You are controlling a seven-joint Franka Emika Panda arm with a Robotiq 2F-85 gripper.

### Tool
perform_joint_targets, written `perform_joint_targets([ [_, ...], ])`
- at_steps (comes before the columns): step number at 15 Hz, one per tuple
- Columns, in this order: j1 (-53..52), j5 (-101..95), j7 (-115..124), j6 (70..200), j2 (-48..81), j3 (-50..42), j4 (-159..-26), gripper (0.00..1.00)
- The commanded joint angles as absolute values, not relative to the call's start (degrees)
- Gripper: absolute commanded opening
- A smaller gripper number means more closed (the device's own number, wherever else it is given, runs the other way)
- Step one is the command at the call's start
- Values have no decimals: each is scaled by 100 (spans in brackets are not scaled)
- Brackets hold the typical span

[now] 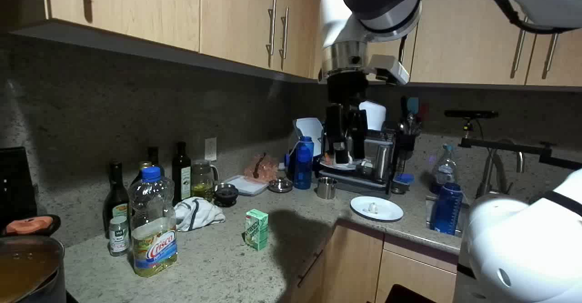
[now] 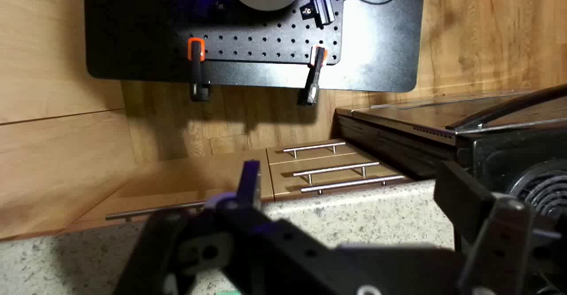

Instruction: Put the towel on the green box

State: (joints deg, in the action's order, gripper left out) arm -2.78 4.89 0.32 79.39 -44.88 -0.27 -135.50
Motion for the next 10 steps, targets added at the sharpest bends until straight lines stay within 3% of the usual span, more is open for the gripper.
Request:
perform_joint_targets([
  [1,-204,513,-10,7924,-4481,20,-13535,100],
  [10,-458,407,-300,8983,-3244,355,-12678,100],
])
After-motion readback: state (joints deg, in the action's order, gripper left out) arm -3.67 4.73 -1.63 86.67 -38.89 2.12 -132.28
